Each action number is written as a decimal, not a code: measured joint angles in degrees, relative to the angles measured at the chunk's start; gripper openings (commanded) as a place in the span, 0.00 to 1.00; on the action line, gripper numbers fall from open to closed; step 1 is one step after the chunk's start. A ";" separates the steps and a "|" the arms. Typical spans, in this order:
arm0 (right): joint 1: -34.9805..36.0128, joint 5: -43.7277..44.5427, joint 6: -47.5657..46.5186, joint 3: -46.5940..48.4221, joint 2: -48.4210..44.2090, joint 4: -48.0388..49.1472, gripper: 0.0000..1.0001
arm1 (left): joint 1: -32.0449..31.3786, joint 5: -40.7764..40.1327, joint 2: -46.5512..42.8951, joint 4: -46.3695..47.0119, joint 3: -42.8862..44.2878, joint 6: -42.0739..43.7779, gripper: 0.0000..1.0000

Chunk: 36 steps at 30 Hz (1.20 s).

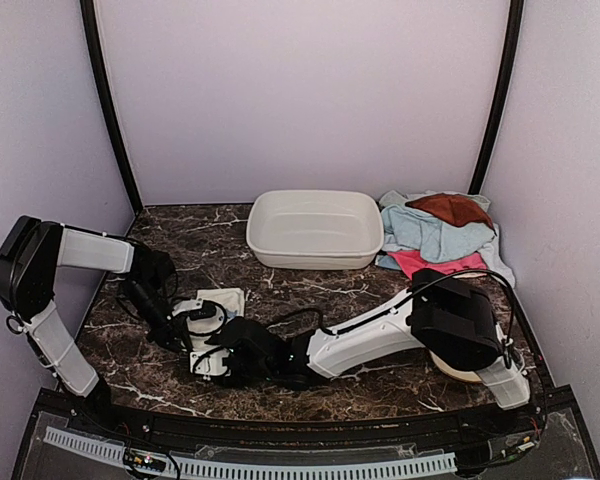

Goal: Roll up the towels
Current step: Roll the towel at the center of the board.

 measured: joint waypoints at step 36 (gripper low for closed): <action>-13.25 -41.46 48.06 20.17 9.66 -23.91 0.00 | 5.31 -0.94 -34.67 7.43 -12.24 12.41 0.51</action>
